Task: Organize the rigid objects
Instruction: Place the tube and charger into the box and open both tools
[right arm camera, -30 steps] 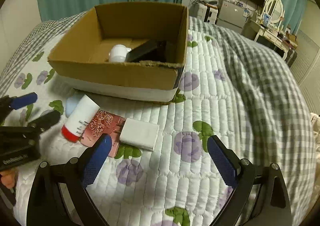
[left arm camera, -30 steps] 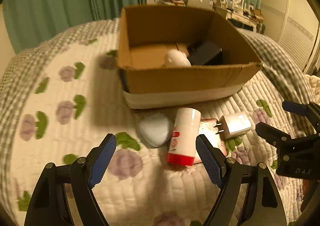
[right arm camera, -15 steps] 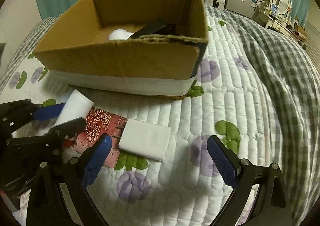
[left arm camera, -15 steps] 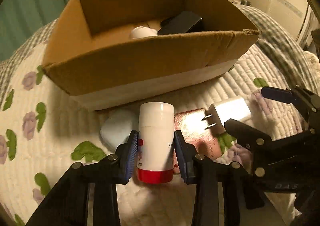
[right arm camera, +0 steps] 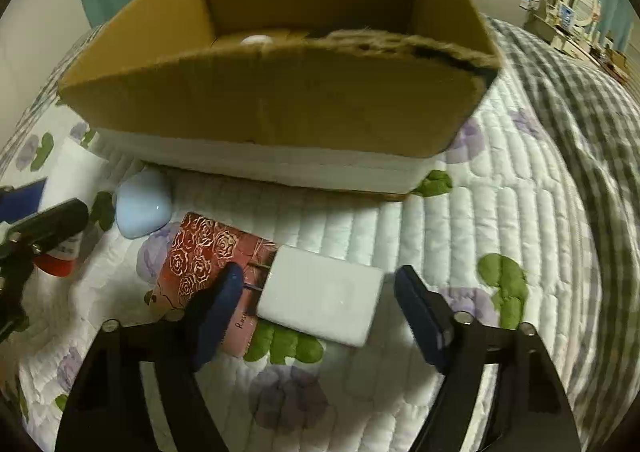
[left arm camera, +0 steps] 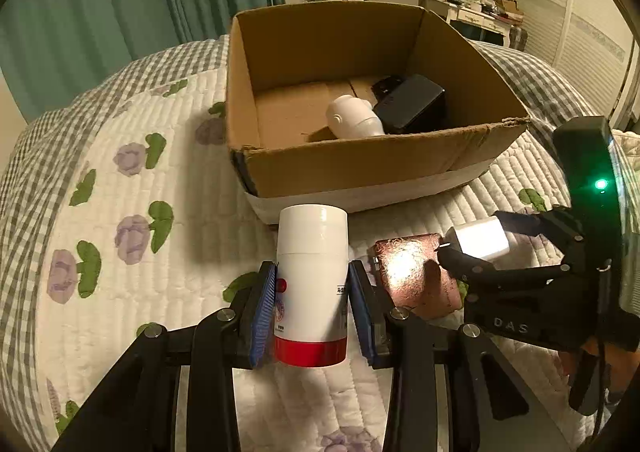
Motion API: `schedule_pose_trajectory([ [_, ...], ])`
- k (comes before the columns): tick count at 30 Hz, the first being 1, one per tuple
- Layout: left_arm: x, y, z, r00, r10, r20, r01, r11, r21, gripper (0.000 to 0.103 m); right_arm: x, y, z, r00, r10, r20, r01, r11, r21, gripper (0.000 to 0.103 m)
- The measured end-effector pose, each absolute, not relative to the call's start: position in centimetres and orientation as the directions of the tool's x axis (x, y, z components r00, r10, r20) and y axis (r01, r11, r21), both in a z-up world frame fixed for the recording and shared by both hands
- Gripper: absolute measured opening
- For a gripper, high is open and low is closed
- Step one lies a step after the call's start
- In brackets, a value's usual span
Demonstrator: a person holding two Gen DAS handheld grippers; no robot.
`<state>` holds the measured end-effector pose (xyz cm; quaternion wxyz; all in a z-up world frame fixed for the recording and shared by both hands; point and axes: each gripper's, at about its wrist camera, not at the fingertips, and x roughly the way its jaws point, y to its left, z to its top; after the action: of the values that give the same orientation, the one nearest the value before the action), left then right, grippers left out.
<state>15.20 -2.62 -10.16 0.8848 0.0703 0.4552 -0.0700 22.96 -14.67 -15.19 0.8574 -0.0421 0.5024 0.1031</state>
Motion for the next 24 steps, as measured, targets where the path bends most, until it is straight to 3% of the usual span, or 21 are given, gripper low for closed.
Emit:
schedule_pose_trajectory([
  [2, 15.2, -2.6, -10.0, 0.577, -0.058, -0.815, 0.185, 0.981, 0.061, 0.036, 23.1, -14.5, -15.3, 0.464, 0.139, -0.875, -0.227, 0.973, 0.034, 0.071],
  [4, 15.1, -2.8, -9.6, 0.578, -0.053, -0.814, 0.184, 0.981, 0.066, 0.036, 23.1, -14.5, -14.8, 0.462, 0.131, -0.877, -0.223, 0.974, 0.028, 0.058],
  [12, 13.0, -3.3, -5.7, 0.623, -0.053, -0.78, 0.184, 0.98, 0.081, 0.036, 20.9, -14.6, -11.1, 0.478, 0.113, -0.871, -0.246, 0.969, -0.009, 0.057],
  [24, 13.2, -3.9, 1.4, 0.716, -0.09, -0.692, 0.199, 0.977, 0.079, 0.036, 19.9, -15.0, 3.1, 0.672, 0.177, -0.72, -0.291, 0.956, -0.037, 0.057],
])
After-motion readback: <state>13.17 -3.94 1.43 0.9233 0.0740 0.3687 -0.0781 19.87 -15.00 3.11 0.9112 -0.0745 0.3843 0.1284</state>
